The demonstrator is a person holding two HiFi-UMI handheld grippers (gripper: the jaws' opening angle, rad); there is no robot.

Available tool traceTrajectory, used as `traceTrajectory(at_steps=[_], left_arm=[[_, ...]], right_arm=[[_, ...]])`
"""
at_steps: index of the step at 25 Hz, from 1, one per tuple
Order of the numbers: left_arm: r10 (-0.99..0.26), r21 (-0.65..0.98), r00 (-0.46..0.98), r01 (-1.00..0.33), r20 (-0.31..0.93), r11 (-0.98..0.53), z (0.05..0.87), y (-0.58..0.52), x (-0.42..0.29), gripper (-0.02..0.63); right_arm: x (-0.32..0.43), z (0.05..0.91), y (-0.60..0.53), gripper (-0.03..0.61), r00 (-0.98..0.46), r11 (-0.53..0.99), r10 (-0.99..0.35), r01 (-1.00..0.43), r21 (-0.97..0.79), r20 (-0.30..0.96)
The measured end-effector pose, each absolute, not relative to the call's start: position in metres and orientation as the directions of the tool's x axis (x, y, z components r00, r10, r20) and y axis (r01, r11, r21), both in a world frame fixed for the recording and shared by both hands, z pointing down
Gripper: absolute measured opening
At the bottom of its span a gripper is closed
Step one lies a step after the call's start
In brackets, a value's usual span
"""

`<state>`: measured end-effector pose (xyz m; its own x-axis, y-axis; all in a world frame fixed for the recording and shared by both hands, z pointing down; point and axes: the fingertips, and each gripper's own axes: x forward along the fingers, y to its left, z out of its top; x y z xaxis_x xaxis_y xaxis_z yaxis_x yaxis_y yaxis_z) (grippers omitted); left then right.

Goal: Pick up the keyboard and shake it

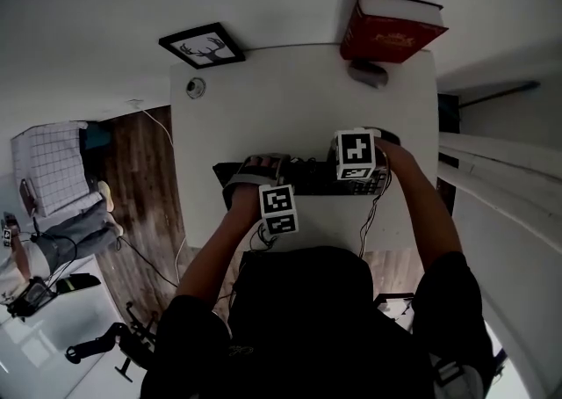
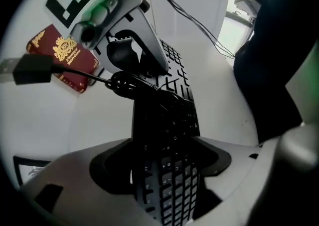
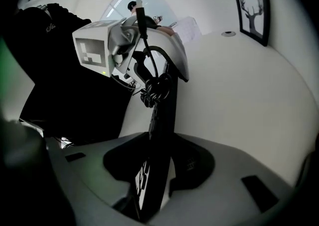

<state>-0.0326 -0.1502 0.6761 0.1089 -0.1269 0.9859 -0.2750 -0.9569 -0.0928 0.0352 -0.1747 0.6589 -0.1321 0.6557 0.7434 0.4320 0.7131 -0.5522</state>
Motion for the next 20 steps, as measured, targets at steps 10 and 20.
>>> traceTrajectory(at_steps=[10,20], left_arm=[[0.043,0.127,0.229,-0.366,0.972,-0.922,0.687,-0.163,-0.038,0.352],[0.158,0.192,0.143,-0.268,0.977,-0.944,0.703,-0.176,-0.036,0.374]], right_arm=[[0.041,0.667,-0.208,0.241,-0.370,0.942,0.018,0.319,0.108,0.929],[0.044,0.701,-0.206,0.150,-0.355,0.932,-0.064,0.313,0.183,0.933]])
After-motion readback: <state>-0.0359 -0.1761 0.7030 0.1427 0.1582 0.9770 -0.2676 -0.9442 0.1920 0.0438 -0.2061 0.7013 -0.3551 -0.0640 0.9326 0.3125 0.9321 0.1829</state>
